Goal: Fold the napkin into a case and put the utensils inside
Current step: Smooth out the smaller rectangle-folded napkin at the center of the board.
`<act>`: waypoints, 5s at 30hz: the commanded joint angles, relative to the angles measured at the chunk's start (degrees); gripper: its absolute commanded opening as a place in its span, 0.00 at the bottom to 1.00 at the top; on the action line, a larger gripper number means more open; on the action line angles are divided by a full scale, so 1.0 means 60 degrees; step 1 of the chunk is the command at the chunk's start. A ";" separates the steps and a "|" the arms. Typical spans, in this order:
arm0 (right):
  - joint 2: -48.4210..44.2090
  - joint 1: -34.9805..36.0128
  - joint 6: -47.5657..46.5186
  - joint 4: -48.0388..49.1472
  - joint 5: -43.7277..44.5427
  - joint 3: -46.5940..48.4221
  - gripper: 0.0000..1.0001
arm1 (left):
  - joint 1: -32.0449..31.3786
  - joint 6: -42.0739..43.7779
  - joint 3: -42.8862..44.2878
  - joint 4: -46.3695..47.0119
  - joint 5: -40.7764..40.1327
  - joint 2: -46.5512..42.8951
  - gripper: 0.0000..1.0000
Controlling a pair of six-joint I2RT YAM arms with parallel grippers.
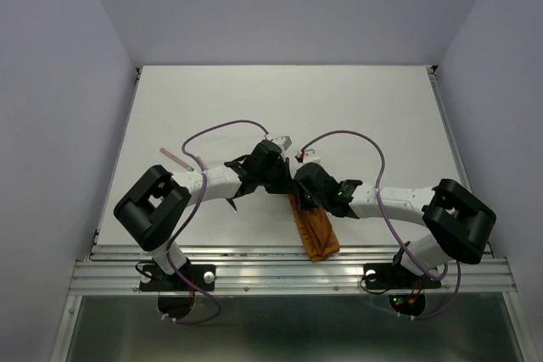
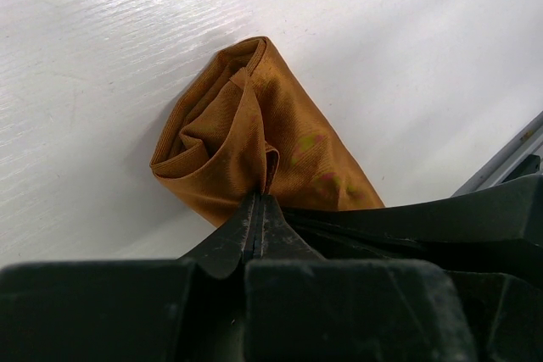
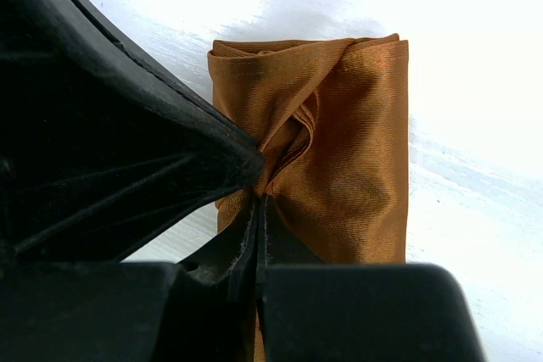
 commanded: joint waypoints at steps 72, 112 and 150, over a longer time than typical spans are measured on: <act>-0.0044 -0.1001 0.1421 0.2324 -0.0871 -0.0488 0.01 | 0.0039 0.0157 0.0304 -0.0104 0.0285 -0.0172 0.00; -0.0452 -0.1001 0.1509 0.2342 -0.1063 -0.0356 0.02 | 0.0083 -0.0048 0.0246 -0.0119 0.0315 -0.0040 0.00; 0.0893 -0.1265 0.2447 0.2620 -0.0447 0.0361 0.01 | 0.0244 0.0025 0.0246 0.0130 0.0828 -0.0026 0.00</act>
